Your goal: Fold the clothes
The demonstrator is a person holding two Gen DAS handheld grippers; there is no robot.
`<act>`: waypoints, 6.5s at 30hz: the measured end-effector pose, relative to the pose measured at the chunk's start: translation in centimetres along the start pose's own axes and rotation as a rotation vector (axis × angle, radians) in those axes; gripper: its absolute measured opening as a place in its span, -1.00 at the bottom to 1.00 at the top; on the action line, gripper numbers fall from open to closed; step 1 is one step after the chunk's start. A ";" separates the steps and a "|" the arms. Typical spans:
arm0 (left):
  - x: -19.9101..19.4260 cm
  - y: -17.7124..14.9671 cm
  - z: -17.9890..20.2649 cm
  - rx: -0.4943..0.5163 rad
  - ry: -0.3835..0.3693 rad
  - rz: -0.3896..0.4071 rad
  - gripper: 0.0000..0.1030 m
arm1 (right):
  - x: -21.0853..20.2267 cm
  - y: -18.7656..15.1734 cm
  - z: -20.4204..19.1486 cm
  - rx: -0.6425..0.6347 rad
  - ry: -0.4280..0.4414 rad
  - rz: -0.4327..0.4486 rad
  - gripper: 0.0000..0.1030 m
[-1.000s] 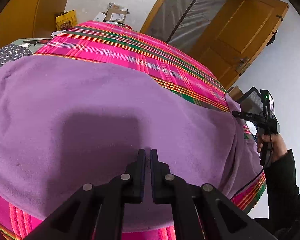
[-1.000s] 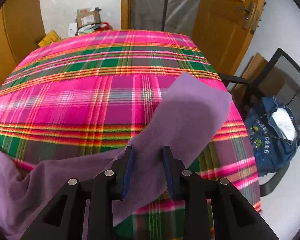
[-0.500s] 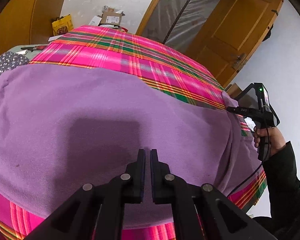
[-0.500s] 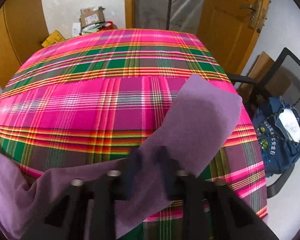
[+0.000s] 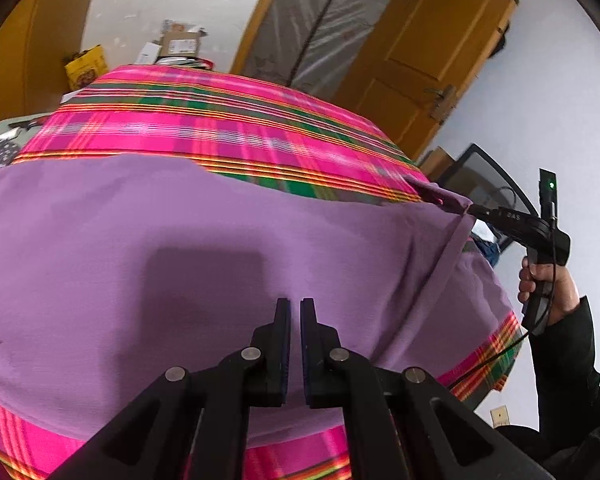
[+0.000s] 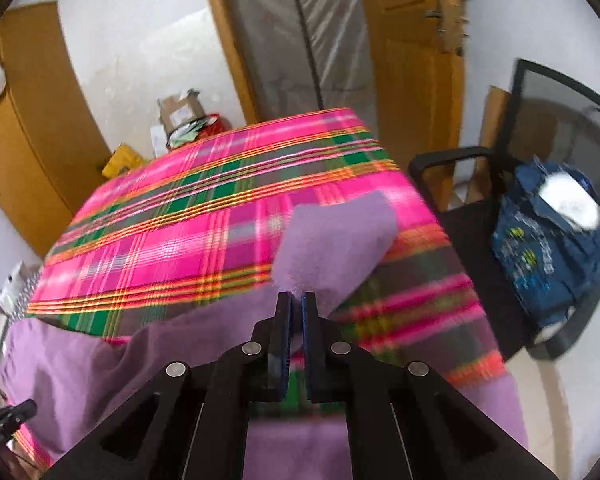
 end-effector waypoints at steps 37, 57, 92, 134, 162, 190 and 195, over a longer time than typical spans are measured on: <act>12.2 -0.9 10.7 0.288 -0.203 -0.319 -0.52 | 4.0 0.5 1.7 -0.287 -0.128 -0.013 -0.87; 12.6 -0.8 10.5 0.285 -0.193 -0.296 -0.81 | 2.1 -2.9 4.3 -0.229 -0.258 0.010 -0.39; 7.4 -0.1 12.8 0.367 -0.302 -0.237 -0.95 | -1.5 -7.0 17.4 0.531 0.152 -0.068 -0.94; 9.9 -2.8 12.3 0.327 -0.305 -0.355 -0.95 | -0.8 -11.7 22.2 0.604 0.122 -0.098 -0.95; 8.7 -1.9 13.5 0.323 -0.282 -0.308 -0.95 | -1.7 -11.0 25.6 0.850 0.391 0.021 -0.95; 11.0 -3.8 11.6 0.285 -0.331 -0.393 -0.95 | 0.5 -14.6 26.6 0.868 0.284 -0.101 -0.87; 8.7 -3.3 11.8 0.287 -0.409 -0.356 -0.95 | 0.9 -16.3 28.6 0.943 0.154 -0.163 -0.40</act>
Point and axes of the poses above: each gripper's, at about its wrist camera, not at the fingertips, and x roughly the way its jaws point, z to its right, y to its top, the point moved 1 cm from there along x, roughly the way its jaws point, and after that the axes turned 15 degrees about -y, right-handed, at the moved point
